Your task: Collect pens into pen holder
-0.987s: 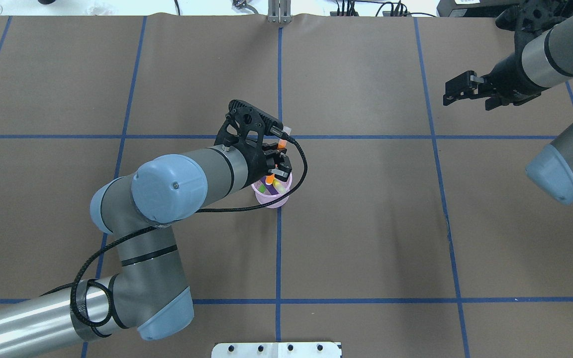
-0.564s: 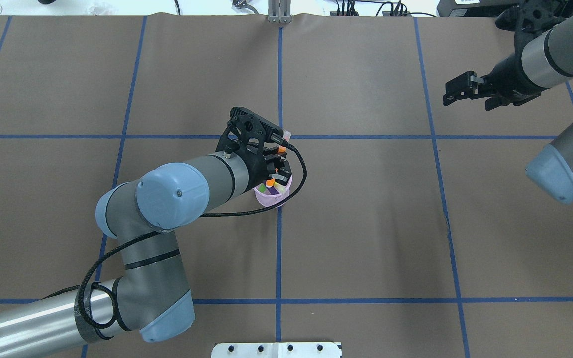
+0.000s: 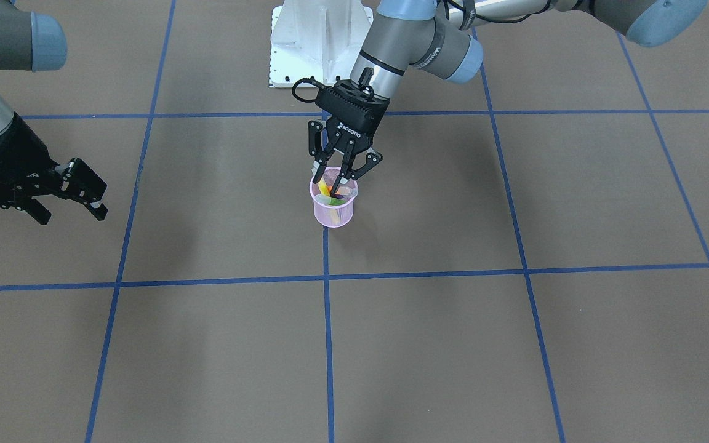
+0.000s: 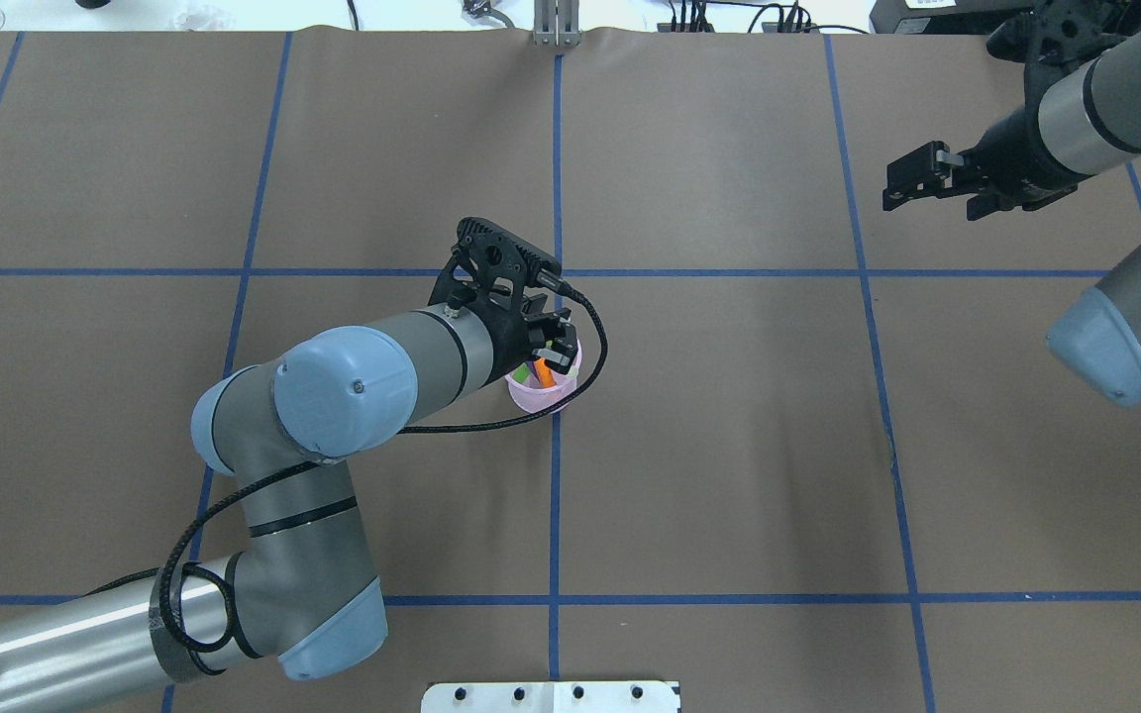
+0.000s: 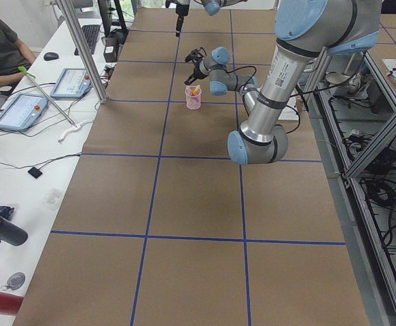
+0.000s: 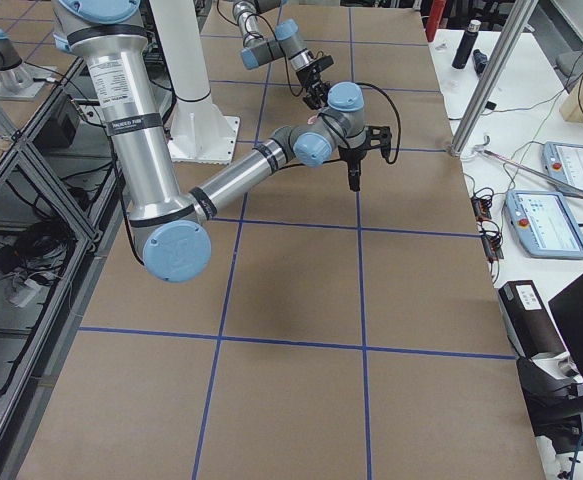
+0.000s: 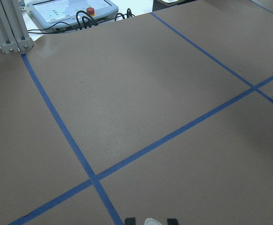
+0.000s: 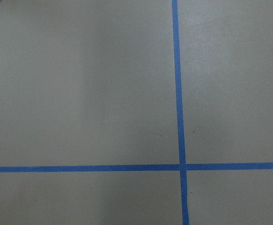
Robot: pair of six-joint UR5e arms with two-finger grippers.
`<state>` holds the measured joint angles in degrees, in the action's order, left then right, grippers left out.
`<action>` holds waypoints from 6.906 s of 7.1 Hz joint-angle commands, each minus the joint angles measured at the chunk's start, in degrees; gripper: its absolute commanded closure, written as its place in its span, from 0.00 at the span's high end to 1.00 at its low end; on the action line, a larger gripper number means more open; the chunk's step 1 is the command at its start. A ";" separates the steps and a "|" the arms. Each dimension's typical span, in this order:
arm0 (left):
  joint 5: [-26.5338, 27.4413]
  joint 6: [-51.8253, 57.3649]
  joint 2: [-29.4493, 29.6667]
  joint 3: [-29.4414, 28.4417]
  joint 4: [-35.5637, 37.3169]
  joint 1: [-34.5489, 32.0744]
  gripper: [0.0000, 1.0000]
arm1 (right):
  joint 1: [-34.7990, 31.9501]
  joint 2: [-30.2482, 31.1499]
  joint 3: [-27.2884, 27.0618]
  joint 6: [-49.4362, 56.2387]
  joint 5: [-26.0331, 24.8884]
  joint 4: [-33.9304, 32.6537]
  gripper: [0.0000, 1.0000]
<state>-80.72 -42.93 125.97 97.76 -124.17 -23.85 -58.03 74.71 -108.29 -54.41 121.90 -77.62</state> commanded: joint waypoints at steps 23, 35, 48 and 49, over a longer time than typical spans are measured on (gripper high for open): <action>-55.95 36.77 -34.70 -2.79 36.20 -63.60 1.00 | -28.01 12.37 19.01 48.87 15.21 -8.16 1.00; -43.16 35.25 -43.44 5.88 32.32 -63.16 1.00 | -31.53 20.48 15.04 48.43 14.76 -8.77 1.00; -51.20 52.25 -43.17 2.18 35.31 -63.60 1.00 | -31.44 19.60 14.60 52.56 9.76 -11.94 1.00; -51.21 49.46 -42.91 2.09 35.66 -63.60 1.00 | -31.44 19.69 14.60 52.56 9.93 -11.94 1.00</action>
<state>-131.85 8.32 82.95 100.13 -88.92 -87.43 -89.47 94.34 -93.69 -1.85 131.70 -89.56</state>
